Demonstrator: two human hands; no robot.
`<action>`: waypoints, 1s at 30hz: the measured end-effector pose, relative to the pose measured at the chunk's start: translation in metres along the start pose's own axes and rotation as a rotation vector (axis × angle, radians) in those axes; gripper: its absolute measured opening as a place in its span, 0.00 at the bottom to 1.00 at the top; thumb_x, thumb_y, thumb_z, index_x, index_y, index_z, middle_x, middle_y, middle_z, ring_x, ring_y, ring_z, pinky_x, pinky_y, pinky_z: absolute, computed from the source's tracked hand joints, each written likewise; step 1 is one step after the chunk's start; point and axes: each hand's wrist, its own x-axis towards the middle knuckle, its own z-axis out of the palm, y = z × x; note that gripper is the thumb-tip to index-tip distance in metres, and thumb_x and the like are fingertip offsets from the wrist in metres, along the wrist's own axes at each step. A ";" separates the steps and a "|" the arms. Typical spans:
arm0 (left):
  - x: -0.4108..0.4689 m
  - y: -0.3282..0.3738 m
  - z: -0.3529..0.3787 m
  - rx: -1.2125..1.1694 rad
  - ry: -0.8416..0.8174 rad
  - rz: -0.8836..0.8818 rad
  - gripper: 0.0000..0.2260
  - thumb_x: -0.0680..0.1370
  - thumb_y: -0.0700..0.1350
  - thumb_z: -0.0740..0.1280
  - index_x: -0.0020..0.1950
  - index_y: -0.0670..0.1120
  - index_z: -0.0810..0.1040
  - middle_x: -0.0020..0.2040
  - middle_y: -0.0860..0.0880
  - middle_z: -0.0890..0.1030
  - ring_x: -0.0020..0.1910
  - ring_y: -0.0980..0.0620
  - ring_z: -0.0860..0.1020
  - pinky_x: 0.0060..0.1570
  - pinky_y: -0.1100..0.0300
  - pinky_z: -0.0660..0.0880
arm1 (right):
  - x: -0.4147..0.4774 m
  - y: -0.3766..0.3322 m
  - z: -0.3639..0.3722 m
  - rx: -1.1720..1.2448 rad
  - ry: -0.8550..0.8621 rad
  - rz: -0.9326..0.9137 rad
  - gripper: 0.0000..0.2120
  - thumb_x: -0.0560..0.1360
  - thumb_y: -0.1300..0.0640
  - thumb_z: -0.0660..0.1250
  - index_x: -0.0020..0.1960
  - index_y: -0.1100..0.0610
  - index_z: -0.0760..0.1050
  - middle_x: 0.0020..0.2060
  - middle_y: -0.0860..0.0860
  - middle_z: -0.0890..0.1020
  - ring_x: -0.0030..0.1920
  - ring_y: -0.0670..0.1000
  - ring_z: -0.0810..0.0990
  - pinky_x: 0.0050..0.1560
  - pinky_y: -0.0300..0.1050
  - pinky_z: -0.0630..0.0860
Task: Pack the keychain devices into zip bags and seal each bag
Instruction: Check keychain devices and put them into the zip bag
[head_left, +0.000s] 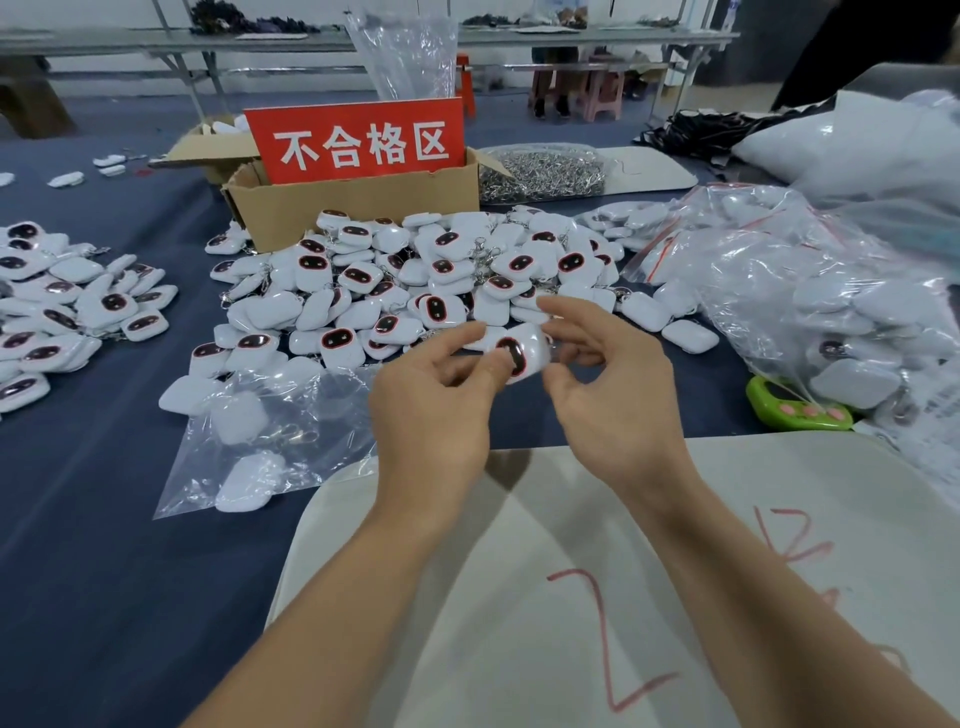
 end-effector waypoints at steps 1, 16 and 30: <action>0.002 0.001 0.000 -0.069 0.016 -0.068 0.08 0.75 0.47 0.77 0.51 0.58 0.84 0.38 0.56 0.87 0.38 0.57 0.86 0.45 0.58 0.82 | 0.000 0.000 0.000 -0.010 -0.037 0.002 0.27 0.72 0.69 0.68 0.60 0.40 0.81 0.46 0.35 0.84 0.49 0.40 0.82 0.54 0.28 0.74; 0.005 0.007 -0.004 -0.181 -0.062 -0.088 0.12 0.79 0.44 0.73 0.35 0.51 0.87 0.27 0.49 0.79 0.25 0.55 0.74 0.27 0.64 0.73 | 0.002 -0.001 -0.003 0.279 -0.283 0.151 0.14 0.76 0.53 0.67 0.36 0.61 0.77 0.31 0.58 0.73 0.33 0.49 0.71 0.41 0.51 0.69; 0.004 0.024 -0.050 0.713 -0.086 0.403 0.28 0.62 0.51 0.66 0.62 0.59 0.84 0.47 0.63 0.81 0.48 0.58 0.74 0.49 0.60 0.71 | 0.009 0.011 -0.007 0.324 -0.146 0.539 0.07 0.80 0.56 0.68 0.49 0.53 0.86 0.28 0.52 0.81 0.27 0.48 0.66 0.28 0.37 0.67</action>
